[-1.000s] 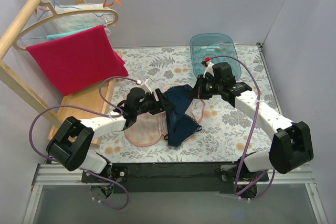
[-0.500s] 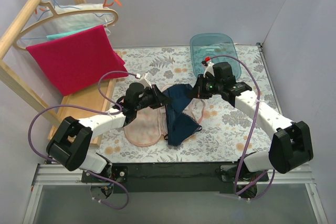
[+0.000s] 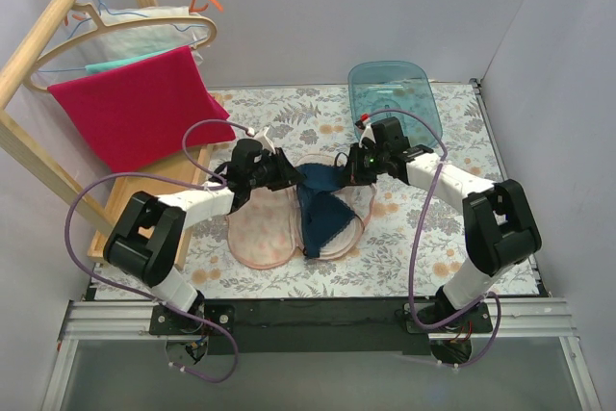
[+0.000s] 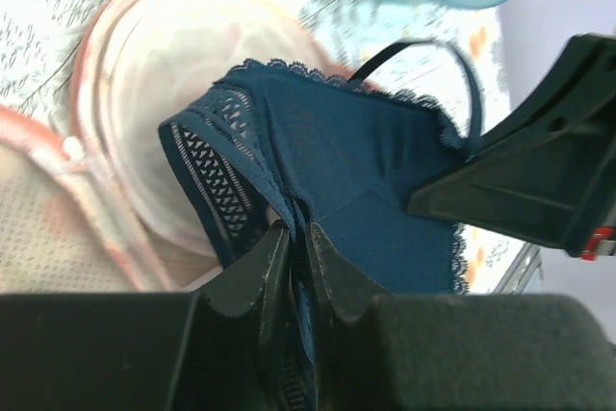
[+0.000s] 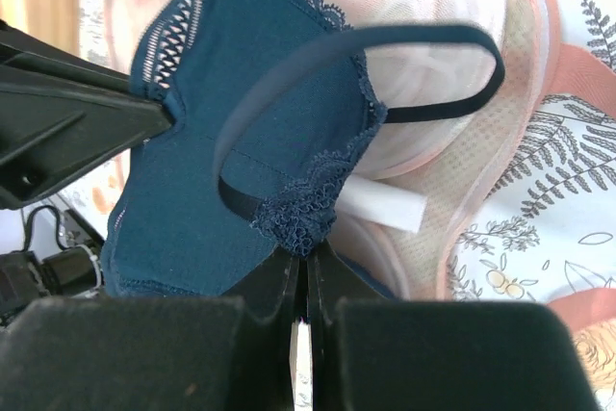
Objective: Place the bra in the laundry bag and zip it closed
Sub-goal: Place the bra in the laundry bag.
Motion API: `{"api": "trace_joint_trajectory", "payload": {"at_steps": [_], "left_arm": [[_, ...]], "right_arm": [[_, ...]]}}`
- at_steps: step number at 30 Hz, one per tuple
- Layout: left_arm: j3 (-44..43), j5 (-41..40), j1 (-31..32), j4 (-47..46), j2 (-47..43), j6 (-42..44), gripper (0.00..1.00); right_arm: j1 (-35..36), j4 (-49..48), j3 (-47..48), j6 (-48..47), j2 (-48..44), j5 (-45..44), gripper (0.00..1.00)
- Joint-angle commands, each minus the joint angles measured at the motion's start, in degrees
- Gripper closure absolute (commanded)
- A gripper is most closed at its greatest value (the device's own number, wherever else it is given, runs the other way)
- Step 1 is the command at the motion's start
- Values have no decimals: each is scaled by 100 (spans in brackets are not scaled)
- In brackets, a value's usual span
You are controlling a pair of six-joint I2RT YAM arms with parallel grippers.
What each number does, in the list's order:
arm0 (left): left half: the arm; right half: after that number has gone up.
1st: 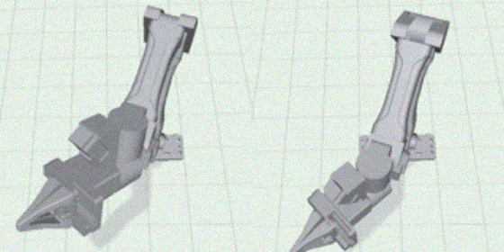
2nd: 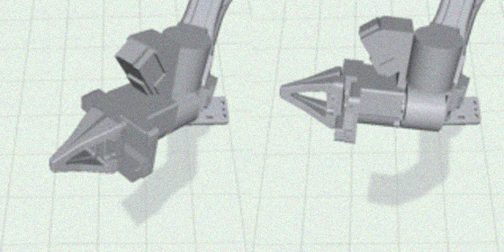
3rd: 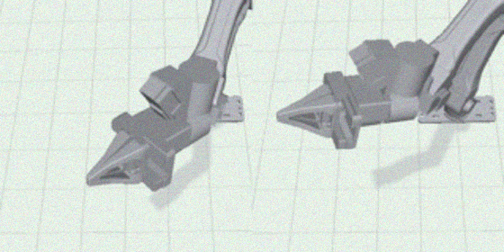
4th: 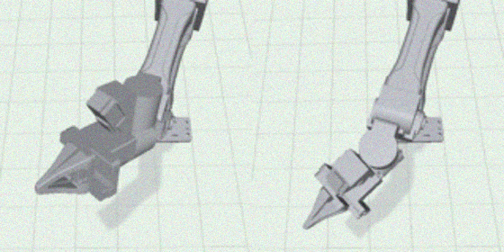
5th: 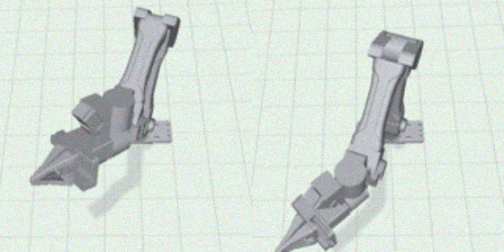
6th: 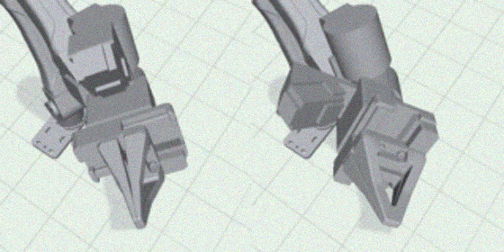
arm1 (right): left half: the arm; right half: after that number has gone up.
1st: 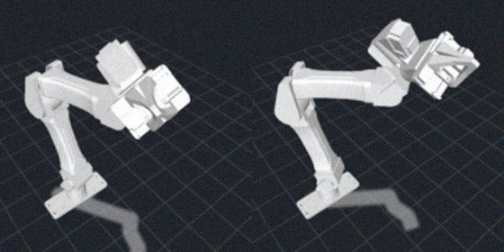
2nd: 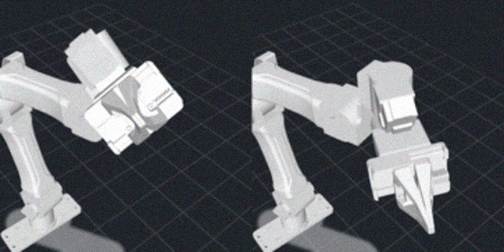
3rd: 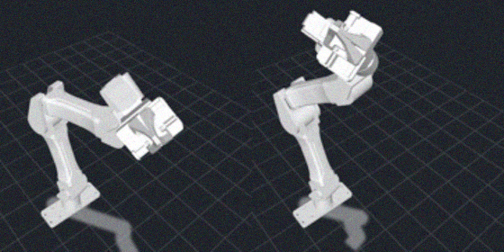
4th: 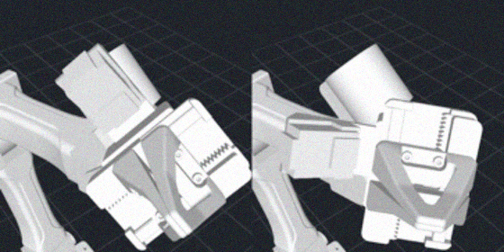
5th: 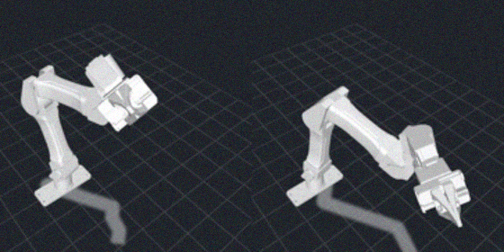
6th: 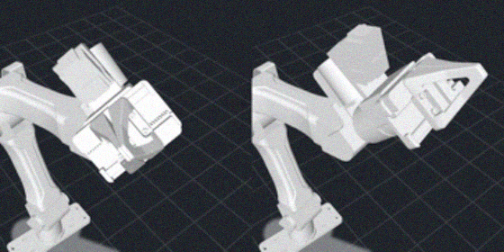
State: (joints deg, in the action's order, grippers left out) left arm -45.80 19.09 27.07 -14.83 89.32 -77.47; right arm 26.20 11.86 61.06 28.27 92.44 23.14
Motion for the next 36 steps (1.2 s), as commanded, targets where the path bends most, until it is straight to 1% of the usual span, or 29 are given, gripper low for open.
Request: {"api": "trace_joint_trajectory", "payload": {"at_steps": [1,5,10,14,18,21,24,25,27,28,29,30,31,32,33,34,35,36], "left_arm": [[0,253,-70,-72,261,180,87],[80,227,-70,-292,480,162,85],[-25,69,-70,-292,595,250,83],[-148,-19,-70,-275,657,347,81],[-105,-90,-70,-477,683,417,78],[-262,-55,-79,-328,894,470,76],[-280,33,-79,-319,1157,470,74],[-280,85,-88,-319,1210,470,71],[-263,138,-88,-336,1263,470,70],[-202,173,-79,-371,1255,461,65],[-184,174,-79,-398,1211,452,61],[-175,174,-88,-407,1193,461,59],[-183,191,-88,-381,1150,470,56],[-201,183,-88,-293,1114,496,49],[-210,174,-79,-240,1010,522,47],[-210,148,-88,-196,939,540,44],[-227,87,-79,-100,886,566,36],[-245,60,-88,-38,764,610,34]], "right_arm": [[-18,-245,266,-164,335,147,99],[-27,-350,345,-269,581,77,99],[-36,-465,547,-357,924,60,99],[-36,-579,749,-375,1056,16,99],[-36,-790,758,-305,1118,-63,99],[-36,-790,750,-305,1170,-248,99],[-44,-781,785,-261,1337,-178,98],[-44,-773,776,-243,1390,-152,95],[-44,-781,715,-200,1399,-195,90],[-44,-781,645,-208,1364,-239,85],[-44,-781,618,-217,1338,-292,82],[-53,-781,574,-234,1303,-301,77],[-62,-781,530,-261,1224,-275,66],[-62,-773,495,-269,1162,-274,57],[-71,-764,460,-278,1092,-309,50],[-88,-755,416,-296,909,-353,42],[-106,-746,294,-305,794,-458,35],[-97,-711,241,-313,680,-529,34]]}}
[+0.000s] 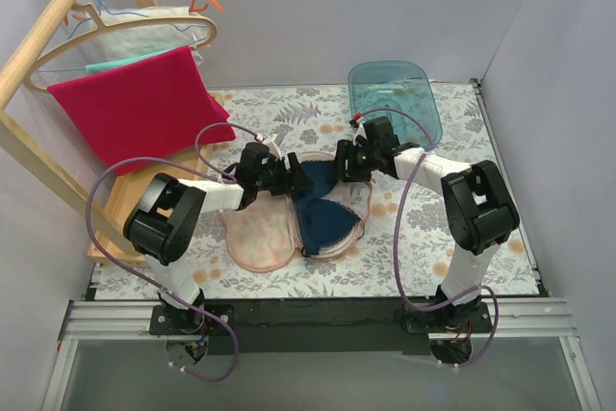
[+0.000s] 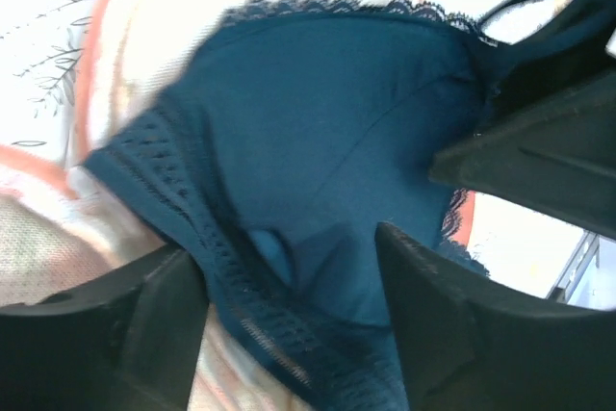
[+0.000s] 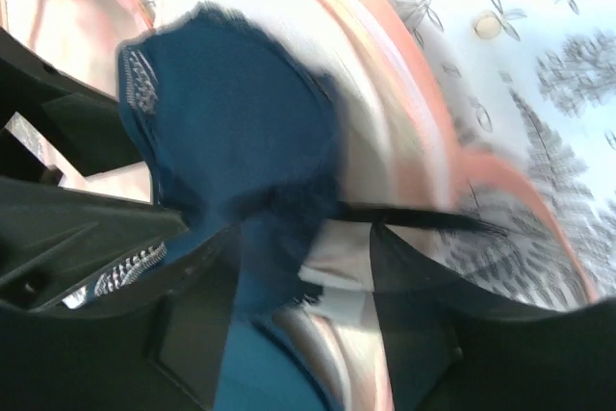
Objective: Place the bra in the laundry bag and zip it closed
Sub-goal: Place the bra in the laundry bag.
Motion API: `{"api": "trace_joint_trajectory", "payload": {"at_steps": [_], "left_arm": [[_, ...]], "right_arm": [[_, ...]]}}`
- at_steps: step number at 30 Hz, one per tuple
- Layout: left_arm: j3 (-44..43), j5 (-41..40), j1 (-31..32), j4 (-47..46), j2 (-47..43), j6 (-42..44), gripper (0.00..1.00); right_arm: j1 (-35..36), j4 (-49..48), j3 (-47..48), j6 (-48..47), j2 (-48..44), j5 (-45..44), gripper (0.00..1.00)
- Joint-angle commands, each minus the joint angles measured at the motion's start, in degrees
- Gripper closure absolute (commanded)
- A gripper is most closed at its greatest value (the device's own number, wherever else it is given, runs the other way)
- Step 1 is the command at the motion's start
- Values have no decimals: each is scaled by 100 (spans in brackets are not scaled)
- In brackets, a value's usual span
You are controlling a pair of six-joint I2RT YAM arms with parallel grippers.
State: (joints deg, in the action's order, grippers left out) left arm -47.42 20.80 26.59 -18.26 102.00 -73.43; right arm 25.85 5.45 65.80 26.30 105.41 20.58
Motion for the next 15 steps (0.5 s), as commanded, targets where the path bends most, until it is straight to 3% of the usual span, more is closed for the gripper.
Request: {"api": "trace_joint_trajectory", "payload": {"at_steps": [1,8,15], "left_arm": [[-92,-146,-40,367,-566,224,31],[-83,-374,-40,824,-1111,321,11],[-40,-410,-31,1210,-1533,268,7]], "right_arm": [[-71,-53,-304,-117,-861,-317,32],[-88,325,-928,-38,-2023,-766,30],[-88,606,-1692,418,-3024,-266,32]]}}
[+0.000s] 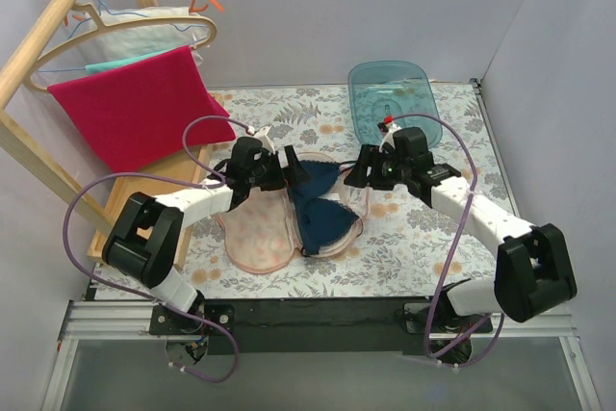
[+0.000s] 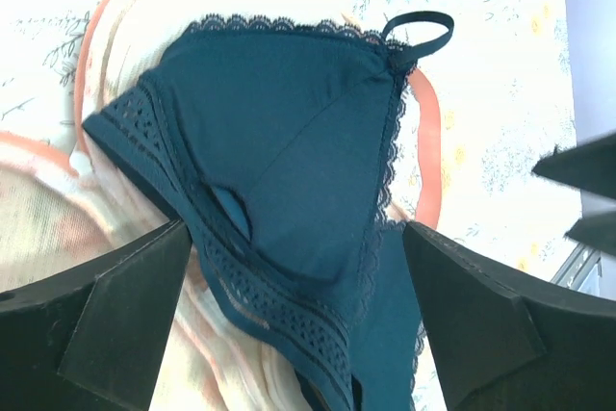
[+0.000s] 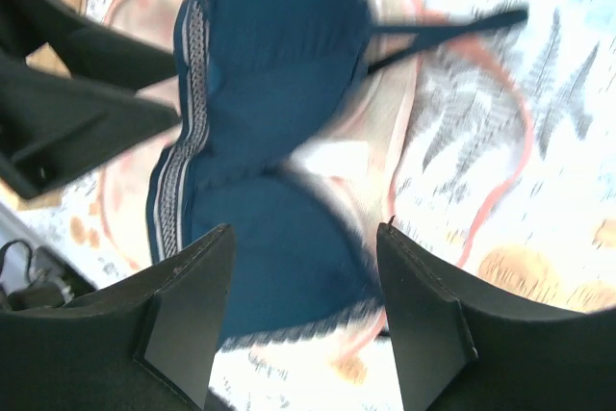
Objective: Place the bra in the laundry bag and zip it closed
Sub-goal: Place the bra in the laundry bag, then adjust the bra in the laundry bag.
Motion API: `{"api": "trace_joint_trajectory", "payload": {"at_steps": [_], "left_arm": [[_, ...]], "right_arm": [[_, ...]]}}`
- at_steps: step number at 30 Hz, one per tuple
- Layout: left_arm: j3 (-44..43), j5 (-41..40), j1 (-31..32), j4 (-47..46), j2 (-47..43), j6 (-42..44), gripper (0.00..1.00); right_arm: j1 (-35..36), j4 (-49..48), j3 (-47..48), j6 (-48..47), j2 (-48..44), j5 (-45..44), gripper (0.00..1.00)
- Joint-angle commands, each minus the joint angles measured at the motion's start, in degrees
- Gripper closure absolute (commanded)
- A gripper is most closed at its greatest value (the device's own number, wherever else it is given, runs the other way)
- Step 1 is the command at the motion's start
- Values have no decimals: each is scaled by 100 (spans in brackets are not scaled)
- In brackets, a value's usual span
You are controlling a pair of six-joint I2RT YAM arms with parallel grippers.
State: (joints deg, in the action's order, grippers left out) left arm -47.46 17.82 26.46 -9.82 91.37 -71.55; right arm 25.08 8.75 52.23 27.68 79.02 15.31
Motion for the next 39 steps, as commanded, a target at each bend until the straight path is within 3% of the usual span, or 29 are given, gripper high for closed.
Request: {"api": "trace_joint_trajectory", "payload": {"at_steps": [1,9,24,39], "left_arm": [[43,-104,-27,411,-558,71,7],[720,308,-18,710,-1622,-271,7],[1380,687,123,1299,-2651,-368,9],[1143,634,228,1317,-2554,-421,9]], "right_arm": [[-12,276,-527,334,-449,375,34],[-3,232,-1320,844,-906,1140,54],[234,-356,-1725,1433,-591,1237,52],[366,-541,-1707,1661,-72,1009,52]]}}
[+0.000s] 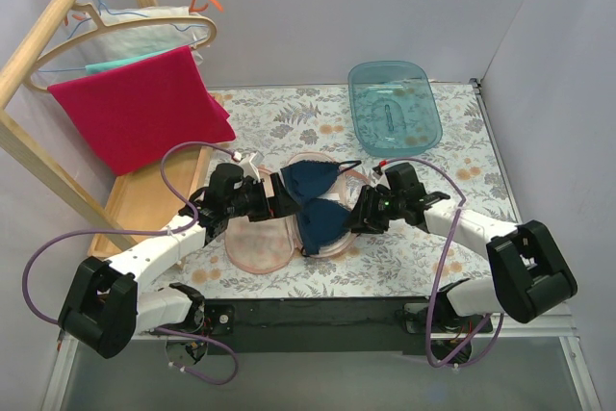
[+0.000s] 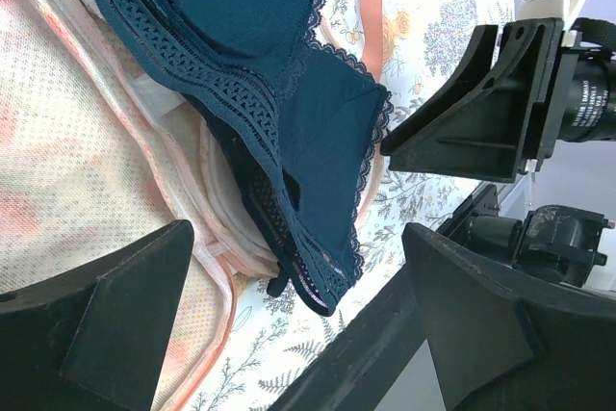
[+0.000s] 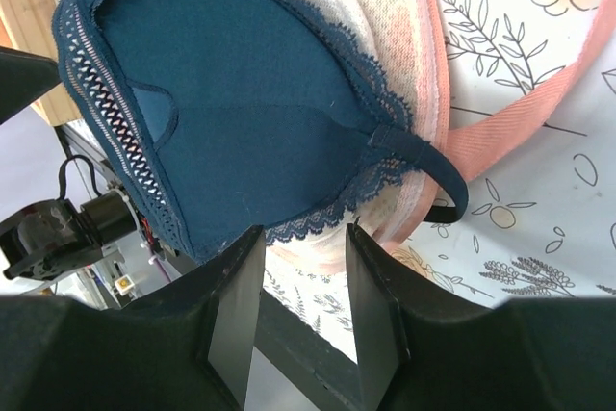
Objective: Place the bra in the laundry bag and zip it closed
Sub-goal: Adjust the bra in the laundry bag.
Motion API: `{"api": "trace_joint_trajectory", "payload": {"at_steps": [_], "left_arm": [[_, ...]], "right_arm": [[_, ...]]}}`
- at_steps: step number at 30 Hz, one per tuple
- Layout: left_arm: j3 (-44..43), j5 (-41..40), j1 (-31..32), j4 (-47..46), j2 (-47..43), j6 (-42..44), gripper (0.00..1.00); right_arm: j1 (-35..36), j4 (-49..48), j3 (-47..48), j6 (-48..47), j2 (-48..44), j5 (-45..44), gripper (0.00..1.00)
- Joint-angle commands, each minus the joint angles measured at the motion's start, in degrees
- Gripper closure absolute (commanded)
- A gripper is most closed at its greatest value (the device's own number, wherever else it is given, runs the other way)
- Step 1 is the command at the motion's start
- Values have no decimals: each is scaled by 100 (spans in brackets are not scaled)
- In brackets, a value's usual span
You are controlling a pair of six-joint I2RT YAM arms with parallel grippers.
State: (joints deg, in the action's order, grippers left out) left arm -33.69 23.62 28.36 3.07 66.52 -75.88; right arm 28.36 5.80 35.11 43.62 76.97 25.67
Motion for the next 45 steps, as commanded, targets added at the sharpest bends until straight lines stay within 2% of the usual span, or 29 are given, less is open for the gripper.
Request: {"api": "trace_joint_trajectory", "payload": {"at_steps": [1,4,9,16,20,23,26,29,30,33,34,37,39,41,45], "left_arm": [[-243,55,47,27,-60,3,9],[-243,55,47,36,-60,3,10],[-217,73,47,36,-25,-24,9],[-146,47,47,53,-34,-68,10],[-155,29,47,53,1,-94,10],[-181,29,47,53,45,-94,10],[-225,29,47,71,80,-85,10],[-261,55,47,71,133,-85,10],[-269,55,47,71,150,-77,10],[-305,64,47,71,159,-59,10],[-313,55,47,71,142,-59,10],[-296,47,38,88,124,-68,10],[-278,47,47,97,107,-68,10],[-261,12,47,106,80,-85,10],[-296,11,47,106,124,-77,10]], "right_arm": [[47,-333,4,77,160,-18,52],[73,-492,22,121,283,-18,53],[73,-710,83,95,485,52,59],[82,-835,31,182,319,219,84],[82,-826,-75,340,108,272,87],[82,-756,-189,437,-94,263,95],[108,-607,-268,490,-279,176,96],[117,-424,-303,473,-367,149,93],[126,-413,-303,472,-367,157,82],[152,-422,-321,516,-314,131,73],[161,-422,-303,525,-271,105,66],[170,-413,-224,516,-60,0,64],[179,-405,-172,490,37,-97,56],[187,-405,-110,437,90,-324,53],[196,-519,-31,420,380,-431,56]]}}
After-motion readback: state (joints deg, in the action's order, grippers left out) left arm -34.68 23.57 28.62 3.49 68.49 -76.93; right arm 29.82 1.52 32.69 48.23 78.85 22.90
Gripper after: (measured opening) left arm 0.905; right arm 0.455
